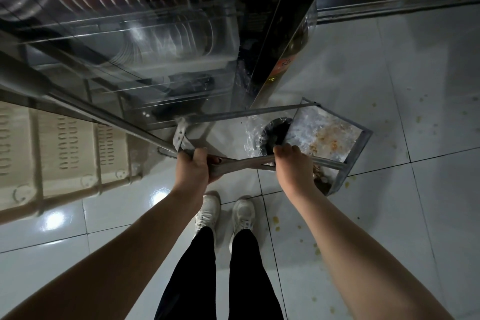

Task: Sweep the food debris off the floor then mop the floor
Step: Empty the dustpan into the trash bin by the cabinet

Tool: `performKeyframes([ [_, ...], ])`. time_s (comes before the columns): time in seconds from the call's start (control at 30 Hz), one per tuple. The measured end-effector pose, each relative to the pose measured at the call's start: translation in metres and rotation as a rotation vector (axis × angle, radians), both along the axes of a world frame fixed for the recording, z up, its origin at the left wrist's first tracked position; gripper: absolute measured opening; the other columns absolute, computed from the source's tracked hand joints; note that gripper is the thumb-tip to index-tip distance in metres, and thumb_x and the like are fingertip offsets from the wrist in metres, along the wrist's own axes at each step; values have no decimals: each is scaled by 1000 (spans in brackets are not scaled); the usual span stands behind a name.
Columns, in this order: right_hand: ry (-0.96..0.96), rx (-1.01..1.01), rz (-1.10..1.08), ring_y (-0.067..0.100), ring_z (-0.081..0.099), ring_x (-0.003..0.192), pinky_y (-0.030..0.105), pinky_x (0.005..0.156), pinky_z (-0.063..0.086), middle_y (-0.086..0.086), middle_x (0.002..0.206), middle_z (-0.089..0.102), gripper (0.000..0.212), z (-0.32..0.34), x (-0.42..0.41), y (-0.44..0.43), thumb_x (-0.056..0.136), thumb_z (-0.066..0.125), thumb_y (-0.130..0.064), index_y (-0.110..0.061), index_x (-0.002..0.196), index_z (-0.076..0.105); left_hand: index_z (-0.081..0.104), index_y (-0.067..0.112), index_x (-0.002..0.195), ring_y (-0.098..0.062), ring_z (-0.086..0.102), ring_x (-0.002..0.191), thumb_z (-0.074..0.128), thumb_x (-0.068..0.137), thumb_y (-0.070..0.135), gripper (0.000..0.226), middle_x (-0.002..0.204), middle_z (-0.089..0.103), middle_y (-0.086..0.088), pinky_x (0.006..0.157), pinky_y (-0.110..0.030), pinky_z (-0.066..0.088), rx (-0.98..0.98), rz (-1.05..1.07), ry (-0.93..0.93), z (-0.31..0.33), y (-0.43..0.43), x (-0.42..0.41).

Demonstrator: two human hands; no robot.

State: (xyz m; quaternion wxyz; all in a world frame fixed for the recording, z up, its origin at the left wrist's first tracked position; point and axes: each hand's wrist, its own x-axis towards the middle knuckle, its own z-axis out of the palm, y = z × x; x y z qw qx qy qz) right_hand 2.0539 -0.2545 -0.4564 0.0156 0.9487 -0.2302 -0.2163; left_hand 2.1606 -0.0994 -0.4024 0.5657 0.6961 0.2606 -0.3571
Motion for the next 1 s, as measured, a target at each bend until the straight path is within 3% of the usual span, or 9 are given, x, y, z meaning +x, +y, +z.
performKeyframes([
  [0.13, 24, -3, 15, 25, 64, 81, 31, 61, 50, 9, 87, 67, 25, -6, 1, 4, 81, 52, 0, -7, 102, 63, 48, 8, 79, -6, 62, 40, 37, 95, 11, 19, 44, 64, 3, 41, -25, 54, -5, 44, 146, -2, 3, 0],
  [0.27, -84, -76, 39, 22, 63, 54, 23, 42, 46, 5, 58, 62, 21, 0, 6, 5, 52, 77, -1, -8, 70, 69, 47, 8, 75, -8, 64, 41, 36, 96, 12, 24, 45, 65, 0, 40, -23, 53, -41, 100, 172, 1, 5, 3],
  [0.37, -146, -94, 89, 22, 60, 47, 21, 39, 43, 5, 54, 60, 22, 3, 4, 6, 46, 77, 0, -9, 62, 66, 47, 6, 72, -9, 63, 39, 38, 95, 12, 26, 41, 62, 0, 41, -24, 54, -44, 100, 167, 1, 11, 4],
  [0.5, -70, -84, 93, 22, 63, 56, 24, 42, 46, 5, 63, 63, 17, -2, 6, 14, 56, 72, -1, -11, 70, 69, 51, 5, 69, -10, 63, 41, 37, 94, 12, 30, 42, 63, 1, 43, -23, 55, -26, 78, 183, -2, 18, 5],
  [0.67, 6, 4, 49, 28, 62, 86, 34, 65, 49, 9, 92, 64, 19, -9, 15, 18, 83, 49, -2, -9, 96, 62, 51, 8, 74, -10, 64, 43, 38, 94, 14, 24, 47, 66, 0, 46, -27, 57, -40, 107, 216, -14, 27, 14],
  [0.77, 23, -55, 98, 22, 64, 72, 29, 55, 49, 3, 77, 65, 12, -3, 20, 23, 72, 67, -8, -14, 83, 67, 52, 8, 76, -14, 66, 49, 41, 94, 15, 23, 49, 67, -3, 48, -28, 58, -59, 132, 243, -19, 37, 18],
  [0.87, 6, -129, 150, 18, 63, 57, 24, 45, 46, 0, 63, 64, 21, 0, 20, 29, 53, 81, -10, -17, 69, 70, 50, 7, 76, -20, 65, 58, 40, 95, 13, 22, 49, 67, -4, 53, -36, 57, -45, 183, 285, -23, 44, 15],
  [0.93, 48, -130, 156, 20, 66, 74, 28, 56, 50, 4, 81, 67, 22, -3, 21, 32, 67, 73, -11, -16, 88, 70, 50, 6, 76, -19, 65, 51, 38, 96, 13, 24, 48, 66, -4, 53, -36, 56, -38, 193, 304, -26, 46, 14],
  [1.0, 85, -67, 147, 26, 61, 98, 33, 71, 50, 9, 106, 63, 28, -12, 22, 30, 85, 51, -5, -11, 111, 60, 51, 5, 75, -17, 64, 45, 37, 96, 13, 27, 48, 66, -5, 52, -34, 56, -33, 180, 303, -29, 46, 16],
])
